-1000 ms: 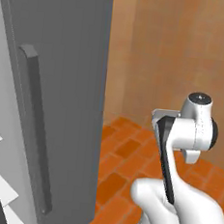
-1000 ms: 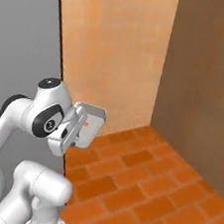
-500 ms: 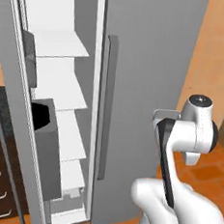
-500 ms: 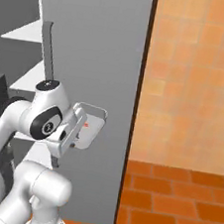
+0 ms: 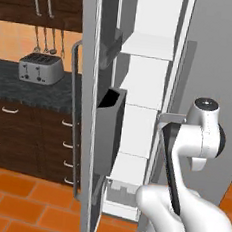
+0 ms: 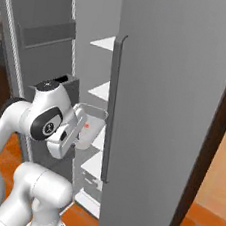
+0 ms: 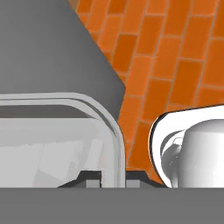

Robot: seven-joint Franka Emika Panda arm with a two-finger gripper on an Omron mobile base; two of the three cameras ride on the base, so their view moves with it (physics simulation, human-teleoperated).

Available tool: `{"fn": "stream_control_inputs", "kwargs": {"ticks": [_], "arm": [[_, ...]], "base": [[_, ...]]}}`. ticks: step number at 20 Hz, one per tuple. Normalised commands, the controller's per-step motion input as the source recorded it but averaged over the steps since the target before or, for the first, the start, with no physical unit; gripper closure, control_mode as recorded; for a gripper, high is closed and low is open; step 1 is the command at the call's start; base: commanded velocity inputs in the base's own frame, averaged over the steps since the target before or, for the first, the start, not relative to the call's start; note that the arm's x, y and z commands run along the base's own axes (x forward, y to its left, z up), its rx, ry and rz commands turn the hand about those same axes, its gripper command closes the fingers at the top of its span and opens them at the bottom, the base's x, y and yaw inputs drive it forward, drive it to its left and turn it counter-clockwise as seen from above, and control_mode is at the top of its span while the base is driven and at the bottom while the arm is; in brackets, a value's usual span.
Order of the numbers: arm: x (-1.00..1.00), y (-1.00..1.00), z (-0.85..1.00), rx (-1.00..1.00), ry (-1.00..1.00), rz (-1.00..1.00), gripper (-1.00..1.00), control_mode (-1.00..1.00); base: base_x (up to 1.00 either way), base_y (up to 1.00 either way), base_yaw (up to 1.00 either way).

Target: Take the meat container that has the shrimp and place it on the second highest rack of the freezer. Then take the vegetable container that has the mushroom and lemon and place it on the highest rack of the freezer.

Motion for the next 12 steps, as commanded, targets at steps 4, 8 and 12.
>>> {"fn": "stream_control_inputs", "kwargs": {"ticks": [4,8,12], "arm": [[0.00,0.00,0.00,0.00,0.00,0.00,1.00,1.00],[0.00,0.00,0.00,0.00,0.00,0.00,1.00,1.00],[0.00,0.00,0.00,0.00,0.00,0.00,1.00,1.00]], "base": [[0.26,-0.05,0.49],[0.47,-0.16,0.09],[0.60,-0.25,0.04]]}}
